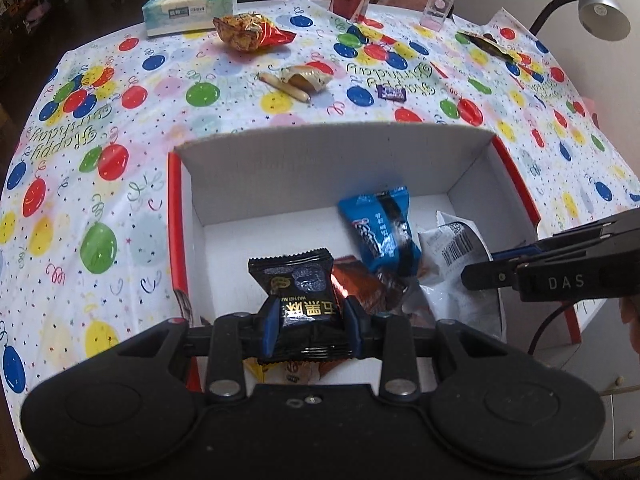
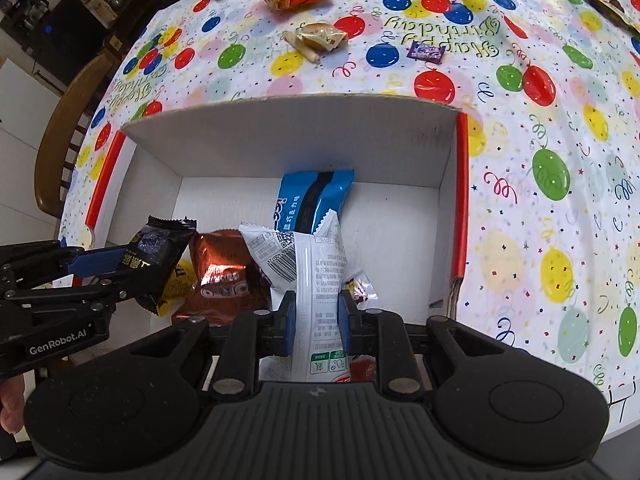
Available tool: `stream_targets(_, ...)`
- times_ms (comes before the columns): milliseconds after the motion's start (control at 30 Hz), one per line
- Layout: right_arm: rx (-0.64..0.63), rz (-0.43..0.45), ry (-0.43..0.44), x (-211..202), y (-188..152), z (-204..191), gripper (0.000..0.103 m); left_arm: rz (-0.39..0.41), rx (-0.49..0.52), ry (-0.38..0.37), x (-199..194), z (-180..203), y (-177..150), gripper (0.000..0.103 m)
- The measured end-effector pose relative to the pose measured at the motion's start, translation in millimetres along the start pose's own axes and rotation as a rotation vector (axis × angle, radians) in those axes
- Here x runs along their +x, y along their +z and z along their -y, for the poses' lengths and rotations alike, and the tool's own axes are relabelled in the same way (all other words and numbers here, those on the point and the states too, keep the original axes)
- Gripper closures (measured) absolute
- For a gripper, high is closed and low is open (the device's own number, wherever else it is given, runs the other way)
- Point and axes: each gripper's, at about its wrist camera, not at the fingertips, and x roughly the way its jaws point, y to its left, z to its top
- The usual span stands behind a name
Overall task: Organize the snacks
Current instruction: 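Carry the black packet and white wrapper into the box and open both tools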
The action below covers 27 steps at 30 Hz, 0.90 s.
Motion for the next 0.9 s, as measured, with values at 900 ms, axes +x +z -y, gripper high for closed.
stream_targets(900,-0.015,0.037,0.012,-13,-8,-6,0.08,0.004,0.014,-0.002,-3,2,-2,0.041)
